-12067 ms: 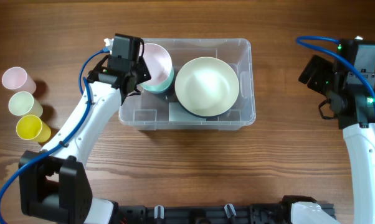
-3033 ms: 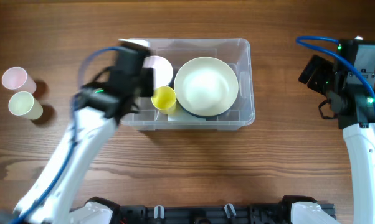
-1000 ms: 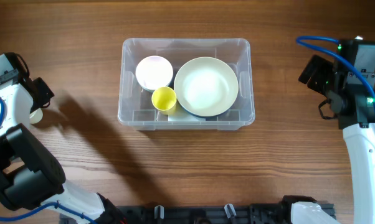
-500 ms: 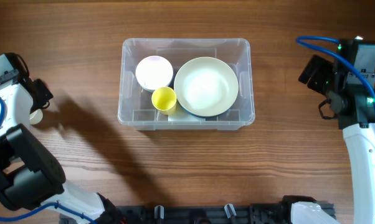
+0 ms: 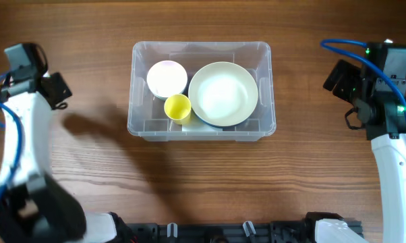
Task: Pack container
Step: 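Carry the pale green cup right and drop it into the yellow cup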
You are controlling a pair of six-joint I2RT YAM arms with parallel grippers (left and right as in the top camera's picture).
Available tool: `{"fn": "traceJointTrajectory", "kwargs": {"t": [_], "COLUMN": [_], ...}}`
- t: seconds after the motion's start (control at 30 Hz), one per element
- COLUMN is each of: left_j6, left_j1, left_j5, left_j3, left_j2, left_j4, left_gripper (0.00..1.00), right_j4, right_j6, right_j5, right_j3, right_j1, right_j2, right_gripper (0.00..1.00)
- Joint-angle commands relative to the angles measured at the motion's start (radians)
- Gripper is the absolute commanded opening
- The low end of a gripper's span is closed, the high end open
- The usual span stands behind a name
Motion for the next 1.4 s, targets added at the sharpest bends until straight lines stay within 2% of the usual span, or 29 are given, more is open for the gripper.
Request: {"fn": "traceJointTrajectory", "kwargs": {"t": [0.0,0.2,0.4,0.53,0.7,1.1,1.37], "left_j6": [0.002,0.038,0.039,0.025,0.032,0.058,0.058], "left_j1": [-0.150,-0.475,-0.709,-0.759,-0.802,-0.879,-0.882], "left_j5": [-0.005,0.046,0.046,0.079,0.185,0.187,0.187], "left_j3": [0.035,0.035,0.035,0.035,0.035,0.035,0.035], "left_j2": [-0.187,-0.381,-0.398,-0.327,-0.232,-0.048,-0.016], "left_j4": [-0.003,-0.024,-0.133,-0.222,-0.228,-0.198,-0.140], "left_gripper": [0.04,0.04,0.04,0.04,0.04,0.04,0.06], "right_j4": [0.003,0.003,0.002,0.002,0.003,0.003,0.003], "right_j6": [0.012,0.011,0.012,0.012,0.012,0.012,0.012], "right_j5": [0.020,0.021,0.021,0.021,0.020,0.020,0.021], "right_j3": [0.012,0.012,0.012,0.012,0.012,0.012,0.012], "right_j1": [0.000,0.000,0.000,0.000,0.000,0.000,0.000], "right_j2": [-0.002,-0.002,-0.002,-0.002,-0.002,-0.002,-0.002], "right_gripper": [1.00,1.00,1.00,1.00,1.00,1.00,1.00]}}
